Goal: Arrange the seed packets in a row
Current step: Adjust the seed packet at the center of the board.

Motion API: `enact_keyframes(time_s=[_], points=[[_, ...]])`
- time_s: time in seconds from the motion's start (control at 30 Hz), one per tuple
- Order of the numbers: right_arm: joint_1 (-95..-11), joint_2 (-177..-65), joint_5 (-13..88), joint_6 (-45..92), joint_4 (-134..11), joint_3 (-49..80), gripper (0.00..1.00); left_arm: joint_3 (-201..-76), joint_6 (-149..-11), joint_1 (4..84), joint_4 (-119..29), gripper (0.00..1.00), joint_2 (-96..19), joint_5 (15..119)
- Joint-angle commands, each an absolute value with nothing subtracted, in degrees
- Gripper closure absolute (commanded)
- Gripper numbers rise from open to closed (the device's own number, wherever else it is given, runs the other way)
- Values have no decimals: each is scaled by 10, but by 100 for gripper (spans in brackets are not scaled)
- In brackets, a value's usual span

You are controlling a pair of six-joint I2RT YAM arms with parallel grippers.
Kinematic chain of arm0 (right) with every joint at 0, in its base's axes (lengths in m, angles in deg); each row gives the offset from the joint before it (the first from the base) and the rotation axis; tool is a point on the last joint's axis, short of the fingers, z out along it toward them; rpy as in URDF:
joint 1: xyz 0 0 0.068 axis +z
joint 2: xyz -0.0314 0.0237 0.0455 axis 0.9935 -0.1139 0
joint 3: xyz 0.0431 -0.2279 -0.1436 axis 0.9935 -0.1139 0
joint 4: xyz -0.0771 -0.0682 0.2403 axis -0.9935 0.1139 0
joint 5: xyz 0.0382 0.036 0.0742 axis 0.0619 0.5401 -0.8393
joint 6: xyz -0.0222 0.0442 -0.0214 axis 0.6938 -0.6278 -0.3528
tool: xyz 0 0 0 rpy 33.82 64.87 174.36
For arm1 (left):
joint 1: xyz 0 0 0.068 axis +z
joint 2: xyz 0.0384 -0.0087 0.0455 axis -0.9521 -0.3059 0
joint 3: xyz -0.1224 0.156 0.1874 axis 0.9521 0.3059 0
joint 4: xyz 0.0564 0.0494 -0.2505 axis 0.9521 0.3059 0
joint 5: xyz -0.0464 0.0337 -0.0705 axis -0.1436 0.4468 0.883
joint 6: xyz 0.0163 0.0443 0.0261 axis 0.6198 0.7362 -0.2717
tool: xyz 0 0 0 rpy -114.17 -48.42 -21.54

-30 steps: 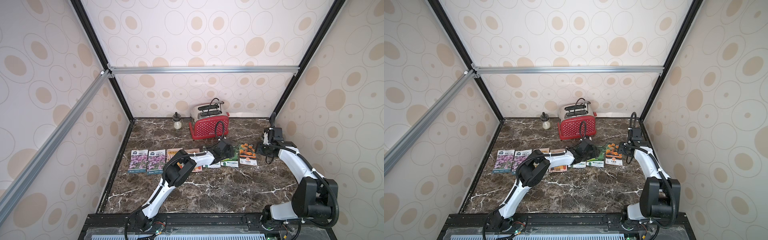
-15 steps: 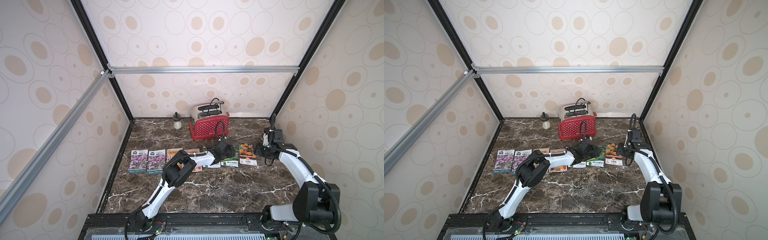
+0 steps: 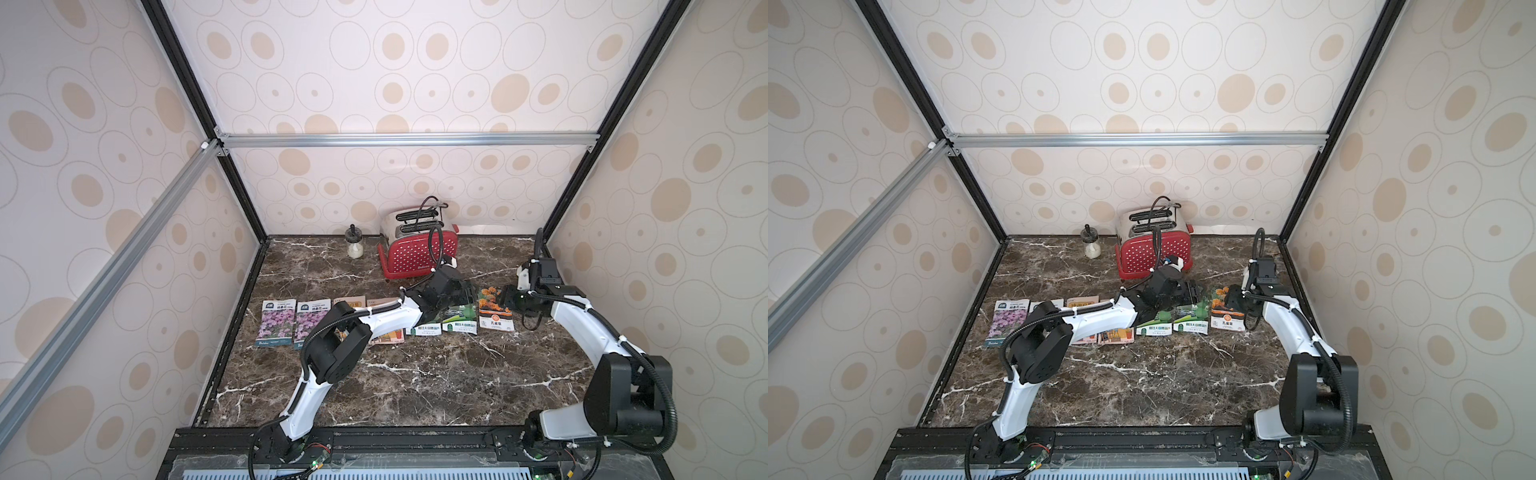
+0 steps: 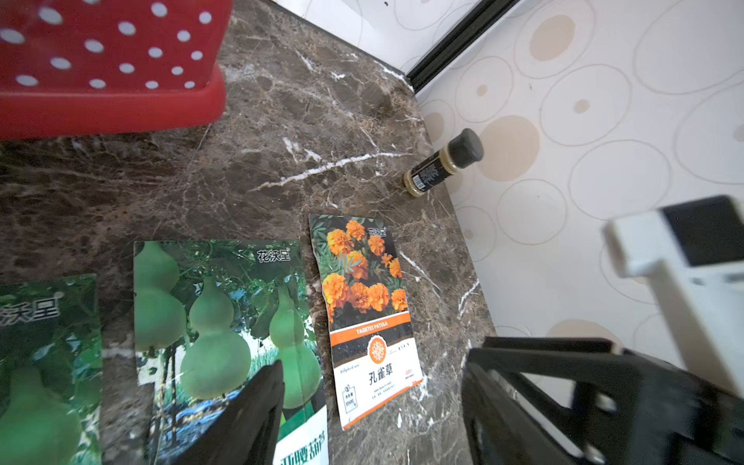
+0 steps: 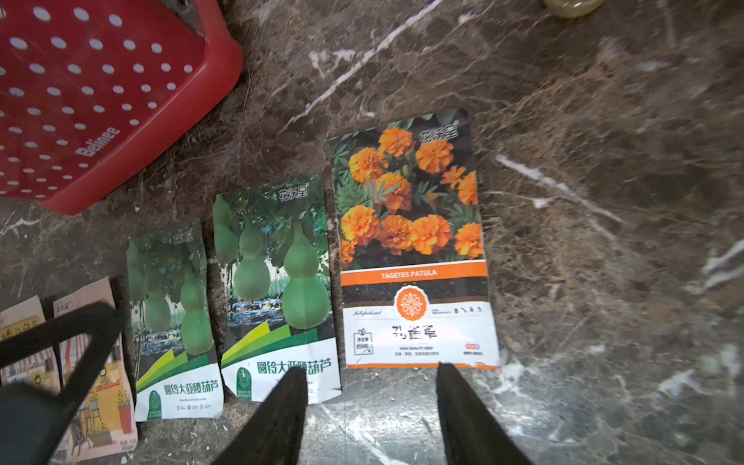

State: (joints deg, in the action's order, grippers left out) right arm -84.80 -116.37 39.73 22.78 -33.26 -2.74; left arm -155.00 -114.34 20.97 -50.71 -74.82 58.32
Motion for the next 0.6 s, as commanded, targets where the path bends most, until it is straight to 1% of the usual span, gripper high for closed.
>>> enact_keyframes(time_s=[0.0, 0.2, 0.37, 0.57], points=[[-836, -1193, 372, 213, -351, -33, 45, -1517, -1109, 203, -510, 29, -691, 578], [-821, -1257, 400, 223, -354, -10, 45, -1460, -1067, 204, -474, 29, -625, 583], [-819, -1310, 434, 243, -329, 23, 45, -1424, -1066, 206, -481, 29, -615, 599], [-814, -1331, 453, 263, -315, 33, 45, -1387, -1063, 208, -493, 29, -606, 606]])
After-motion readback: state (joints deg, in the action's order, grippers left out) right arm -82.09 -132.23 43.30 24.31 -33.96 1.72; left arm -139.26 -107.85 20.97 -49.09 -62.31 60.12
